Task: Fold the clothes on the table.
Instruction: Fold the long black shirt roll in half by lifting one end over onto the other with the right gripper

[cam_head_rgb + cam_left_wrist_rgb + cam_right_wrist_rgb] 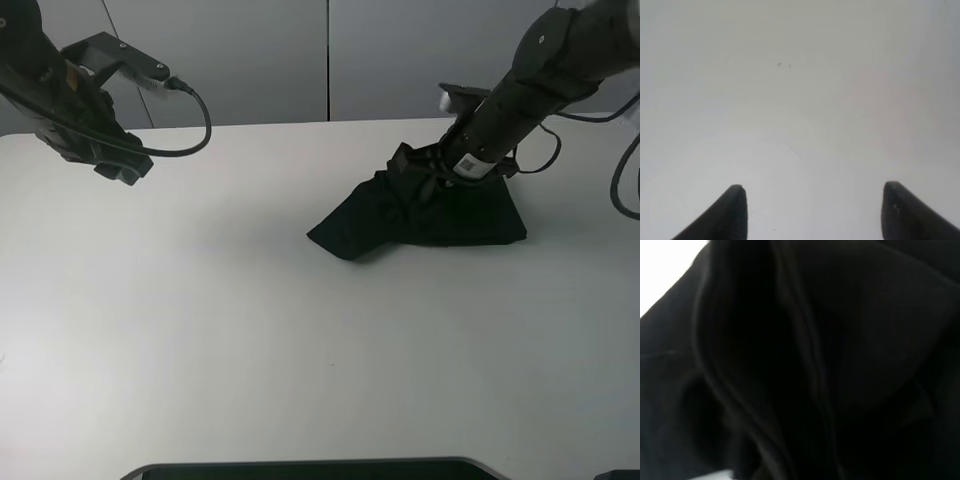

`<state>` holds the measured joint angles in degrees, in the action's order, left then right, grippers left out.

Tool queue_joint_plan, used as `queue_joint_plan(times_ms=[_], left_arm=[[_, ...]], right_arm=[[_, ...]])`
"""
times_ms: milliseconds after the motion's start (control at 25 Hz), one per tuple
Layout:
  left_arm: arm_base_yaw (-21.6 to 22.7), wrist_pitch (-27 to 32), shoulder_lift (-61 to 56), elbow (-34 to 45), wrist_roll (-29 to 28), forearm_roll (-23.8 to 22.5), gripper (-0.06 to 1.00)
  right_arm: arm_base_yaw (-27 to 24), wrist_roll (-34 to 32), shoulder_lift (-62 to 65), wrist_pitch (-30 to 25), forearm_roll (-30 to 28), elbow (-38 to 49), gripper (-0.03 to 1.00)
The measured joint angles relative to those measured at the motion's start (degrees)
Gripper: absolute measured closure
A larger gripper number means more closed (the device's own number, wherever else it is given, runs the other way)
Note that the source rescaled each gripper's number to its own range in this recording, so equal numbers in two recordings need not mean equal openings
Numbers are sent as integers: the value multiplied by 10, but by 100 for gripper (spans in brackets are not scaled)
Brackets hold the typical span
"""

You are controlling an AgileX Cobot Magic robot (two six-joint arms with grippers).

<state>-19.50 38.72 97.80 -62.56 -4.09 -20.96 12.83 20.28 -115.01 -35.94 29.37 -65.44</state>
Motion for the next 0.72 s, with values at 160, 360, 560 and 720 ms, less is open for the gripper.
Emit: queue_joint_plan(times_ms=[160,360,560,720], left_arm=[[0,0,0,0,0,1,20],[0,0,0,0,0,3,20],[0,0,0,0,0,3,20],[0,0,0,0,0,3,20]], right_arm=[[0,113,-25,-11,119,-1,86],[0,233,-28,-55,224,-1,61],[1,286,-28,-108,288,-1,26],[1,327,-28,-153,334,-1,25]])
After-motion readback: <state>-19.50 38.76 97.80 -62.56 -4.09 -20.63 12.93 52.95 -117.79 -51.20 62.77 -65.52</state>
